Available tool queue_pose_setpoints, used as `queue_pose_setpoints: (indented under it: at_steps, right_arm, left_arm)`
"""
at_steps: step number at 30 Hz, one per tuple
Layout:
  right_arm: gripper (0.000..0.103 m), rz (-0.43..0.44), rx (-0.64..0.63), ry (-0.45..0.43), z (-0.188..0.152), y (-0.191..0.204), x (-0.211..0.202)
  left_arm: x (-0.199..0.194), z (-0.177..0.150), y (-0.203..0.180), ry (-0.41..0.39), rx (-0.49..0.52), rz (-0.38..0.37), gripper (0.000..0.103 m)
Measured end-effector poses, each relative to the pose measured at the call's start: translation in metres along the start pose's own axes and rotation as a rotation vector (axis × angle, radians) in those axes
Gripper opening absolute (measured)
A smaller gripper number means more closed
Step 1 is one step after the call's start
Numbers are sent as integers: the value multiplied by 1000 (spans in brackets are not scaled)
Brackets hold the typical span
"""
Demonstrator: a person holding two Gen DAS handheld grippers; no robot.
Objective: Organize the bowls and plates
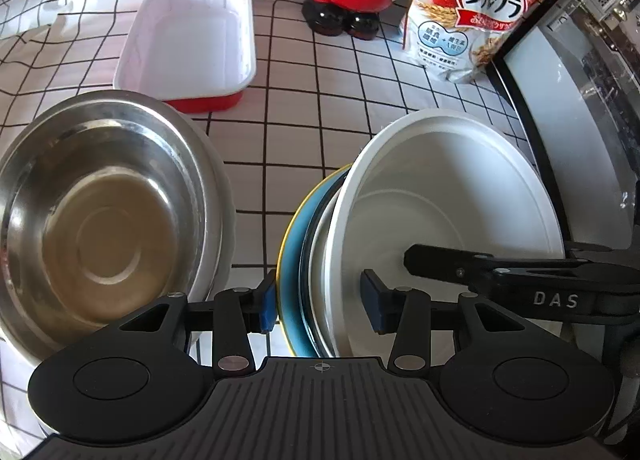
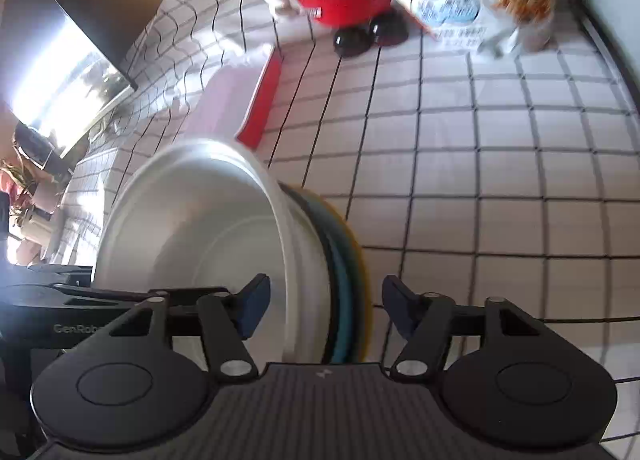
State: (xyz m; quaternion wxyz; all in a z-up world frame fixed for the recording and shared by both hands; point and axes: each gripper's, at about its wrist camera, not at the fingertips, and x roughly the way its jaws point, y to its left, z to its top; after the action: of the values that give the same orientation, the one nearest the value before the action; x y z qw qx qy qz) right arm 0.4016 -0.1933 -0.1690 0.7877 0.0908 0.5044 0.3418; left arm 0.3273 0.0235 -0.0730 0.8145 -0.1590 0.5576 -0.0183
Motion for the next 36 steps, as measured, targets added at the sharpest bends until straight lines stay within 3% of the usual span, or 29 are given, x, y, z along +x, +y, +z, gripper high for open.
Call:
queue_pose_setpoints:
  at_steps: [9, 17, 32, 36]
  right_arm:
    - [59, 34, 31, 5, -4, -16, 1]
    - [59, 33, 34, -13, -9, -15, -2]
    - [61, 75, 94, 9, -13, -16, 1]
    - [61, 89, 120, 20, -13, -21, 1]
  left_arm:
    - [-5, 3, -15, 8, 42, 30, 46]
    - [0, 9, -29, 52, 111, 72, 52]
    - [-2, 12, -23, 104, 54, 24, 57]
    - [-1, 11, -31, 97, 84, 50, 57]
